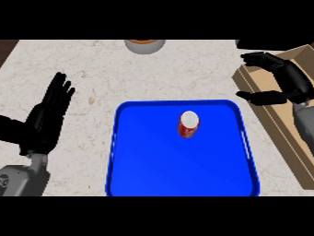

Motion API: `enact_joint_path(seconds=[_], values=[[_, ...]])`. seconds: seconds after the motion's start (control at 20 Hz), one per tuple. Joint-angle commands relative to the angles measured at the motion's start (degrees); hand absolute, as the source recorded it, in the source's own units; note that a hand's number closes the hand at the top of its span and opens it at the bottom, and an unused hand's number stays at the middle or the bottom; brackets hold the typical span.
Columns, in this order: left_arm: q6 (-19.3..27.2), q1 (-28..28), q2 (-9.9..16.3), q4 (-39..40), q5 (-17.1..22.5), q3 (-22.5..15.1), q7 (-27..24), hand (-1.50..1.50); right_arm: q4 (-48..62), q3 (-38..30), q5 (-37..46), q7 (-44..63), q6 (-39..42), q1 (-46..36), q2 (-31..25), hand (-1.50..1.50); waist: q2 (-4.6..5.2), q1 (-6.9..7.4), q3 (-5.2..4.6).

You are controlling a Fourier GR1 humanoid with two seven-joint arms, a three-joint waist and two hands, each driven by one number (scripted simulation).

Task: Pick the can from the tray and place it in the cardboard box

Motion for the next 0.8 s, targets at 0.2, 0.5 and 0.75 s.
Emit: enact_joint_path(seconds=[0.2, 0.5, 0.75], values=[[1.8, 1.8, -0.3, -2.8, -0.7, -0.2, 2.6, 0.00, 4.8, 10.1, 10.6, 0.1, 16.1, -11.5, -7.7, -1.50, -0.61, -0.23, -0.16], [2.5, 1.8, -1.3, -2.5, -1.7, -0.1, 2.7, 0.00, 5.5, 14.6, 11.2, 9.6, 32.2, -20.0, -6.8, -1.50, -0.84, -1.79, -0.20], [0.7, 0.9, -1.8, 0.4, -2.5, 2.4, 1.6, 0.00, 6.0, 9.9, 8.7, 14.0, 35.6, -22.6, -1.2, -1.50, -0.86, -2.94, -0.17]])
